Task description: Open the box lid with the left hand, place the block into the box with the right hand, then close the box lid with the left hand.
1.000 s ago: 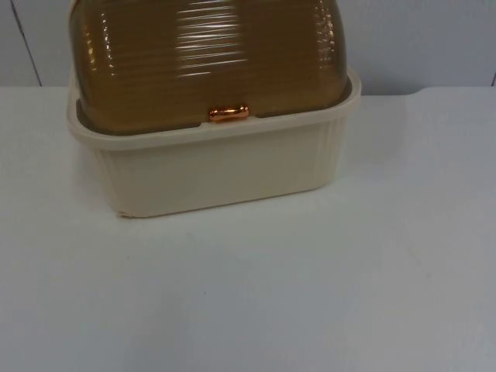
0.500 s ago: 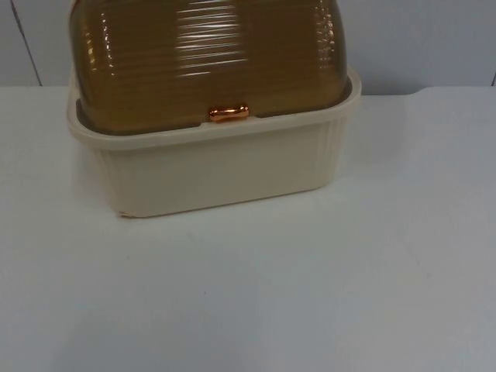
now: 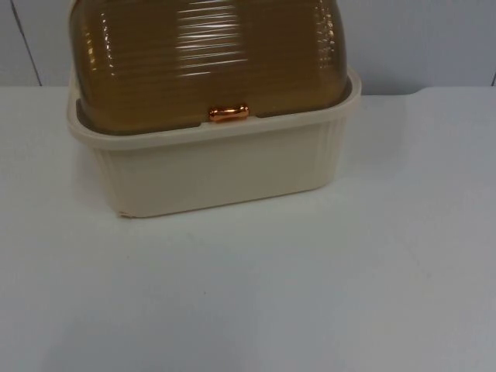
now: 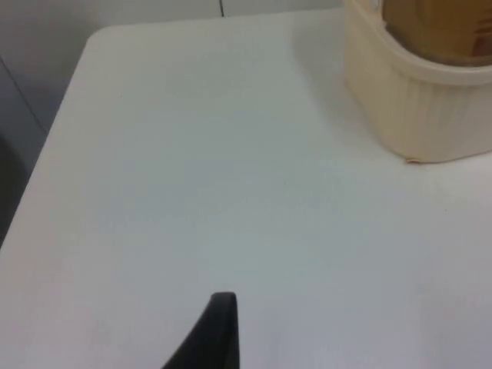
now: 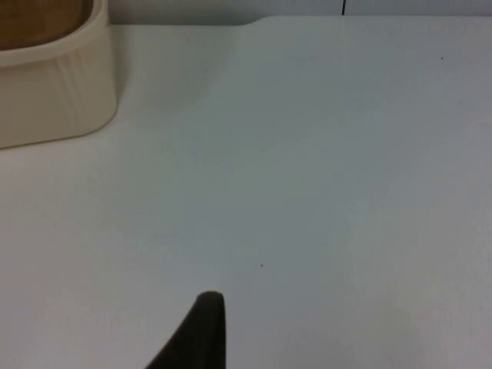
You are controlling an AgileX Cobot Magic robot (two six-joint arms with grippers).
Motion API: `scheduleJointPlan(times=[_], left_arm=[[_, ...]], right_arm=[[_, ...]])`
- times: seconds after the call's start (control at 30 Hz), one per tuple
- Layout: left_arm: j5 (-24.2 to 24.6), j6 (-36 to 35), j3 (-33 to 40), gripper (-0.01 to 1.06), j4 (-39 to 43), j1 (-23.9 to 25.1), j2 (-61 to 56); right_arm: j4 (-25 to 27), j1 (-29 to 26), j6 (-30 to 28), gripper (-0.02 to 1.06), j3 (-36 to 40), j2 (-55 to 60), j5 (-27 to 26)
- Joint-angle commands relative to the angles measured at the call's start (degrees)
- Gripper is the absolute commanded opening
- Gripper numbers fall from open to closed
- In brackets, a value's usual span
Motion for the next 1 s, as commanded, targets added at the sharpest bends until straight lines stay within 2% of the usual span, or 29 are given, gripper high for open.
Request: scheduleJointPlan(times=[0.0,0.17,0.87,0.97], left_arm=[[-0.65,-0.85,0.24,1.05,-0.10,-0.39,-0.17],[-0.65,-0.46,0.24,1.05,-2.58,-0.39,-0.17],[-0.65,-0.47,0.24,1.05,-2.58,-0.39,-0.17],[-0.65,-2.91,0.24,1.05,-2.58,-0.39,-0.17]], right_arm=[[0.00,0.01,-0.06,1.05,0.10,-0.16,-0.73],[0.00,0.01,-0.06,1.05,0.10,-0.16,-0.73],[0.33,0.01,0.08,1.05,0.10,-0.16,-0.73],[0.33,0.01,0.08,1.05,0.10,-0.16,-0.73]])
